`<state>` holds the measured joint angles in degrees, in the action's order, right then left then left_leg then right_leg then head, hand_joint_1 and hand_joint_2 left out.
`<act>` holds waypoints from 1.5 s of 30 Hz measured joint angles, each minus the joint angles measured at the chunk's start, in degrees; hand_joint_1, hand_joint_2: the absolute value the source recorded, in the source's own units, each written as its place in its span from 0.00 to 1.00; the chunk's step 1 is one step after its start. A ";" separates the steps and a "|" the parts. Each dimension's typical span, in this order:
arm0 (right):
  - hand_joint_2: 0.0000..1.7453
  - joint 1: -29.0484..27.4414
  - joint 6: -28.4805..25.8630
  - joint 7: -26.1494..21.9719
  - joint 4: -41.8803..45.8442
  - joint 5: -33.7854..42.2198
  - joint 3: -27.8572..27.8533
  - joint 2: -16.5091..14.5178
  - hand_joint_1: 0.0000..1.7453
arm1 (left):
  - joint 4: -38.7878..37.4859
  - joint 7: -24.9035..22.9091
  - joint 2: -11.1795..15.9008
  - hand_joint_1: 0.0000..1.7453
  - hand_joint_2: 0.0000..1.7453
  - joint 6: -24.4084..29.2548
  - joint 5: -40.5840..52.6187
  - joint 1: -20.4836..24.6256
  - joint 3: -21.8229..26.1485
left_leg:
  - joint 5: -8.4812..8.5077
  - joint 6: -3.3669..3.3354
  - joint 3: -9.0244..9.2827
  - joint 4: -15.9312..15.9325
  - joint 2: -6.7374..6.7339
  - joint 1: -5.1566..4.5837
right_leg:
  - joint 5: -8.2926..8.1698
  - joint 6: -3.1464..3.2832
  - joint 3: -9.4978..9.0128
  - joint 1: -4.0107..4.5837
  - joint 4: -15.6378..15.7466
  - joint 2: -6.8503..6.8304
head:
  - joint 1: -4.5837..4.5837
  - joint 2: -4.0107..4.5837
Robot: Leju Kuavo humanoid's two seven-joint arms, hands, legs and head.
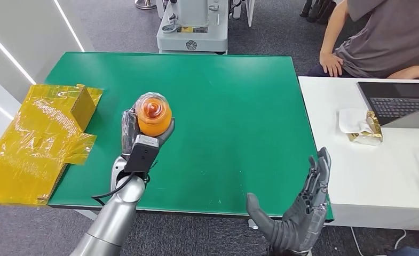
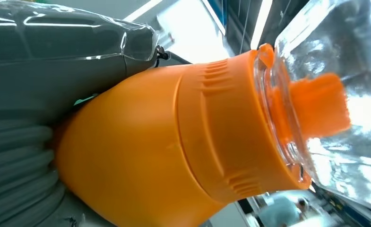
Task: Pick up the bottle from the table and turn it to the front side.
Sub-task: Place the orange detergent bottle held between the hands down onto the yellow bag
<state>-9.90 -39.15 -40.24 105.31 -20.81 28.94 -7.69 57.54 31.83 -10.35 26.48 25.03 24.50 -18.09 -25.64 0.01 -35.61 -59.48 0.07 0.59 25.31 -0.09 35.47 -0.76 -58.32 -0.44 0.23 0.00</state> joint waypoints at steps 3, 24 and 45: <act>1.00 -0.19 0.00 0.00 -0.02 0.66 0.02 0.00 0.00 | -2.27 -2.54 1.94 1.00 1.00 6.57 7.63 2.01 0.47 | 0.01 0.02 0.01 0.00 -0.01 0.01 | 0.00 0.00 0.00 0.01 -0.02 0.00 | -0.01 0.00; 1.00 -0.01 0.04 0.01 -0.80 4.03 0.99 0.04 0.00 | -10.15 -28.78 12.35 1.00 1.00 13.11 61.69 7.39 9.13 | 0.04 0.06 0.07 0.02 -0.11 0.03 | 0.01 0.09 0.01 0.02 -0.09 0.11 | 0.01 0.00; 1.00 0.52 0.04 0.00 -1.36 5.22 2.21 0.50 0.00 | -31.91 -22.36 18.52 1.00 1.00 10.35 61.68 11.52 6.97 | 0.03 0.07 0.08 0.05 -0.22 0.04 | 0.03 0.18 0.06 0.03 -0.09 0.24 | 0.02 0.00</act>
<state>-9.39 -39.10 -40.24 103.95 -15.59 31.15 -7.20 25.63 9.47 8.17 36.82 86.72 36.02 -11.11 -25.61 0.08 -35.53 -59.43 -0.15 0.63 25.35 0.09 35.53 -0.72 -58.41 -0.20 0.26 0.00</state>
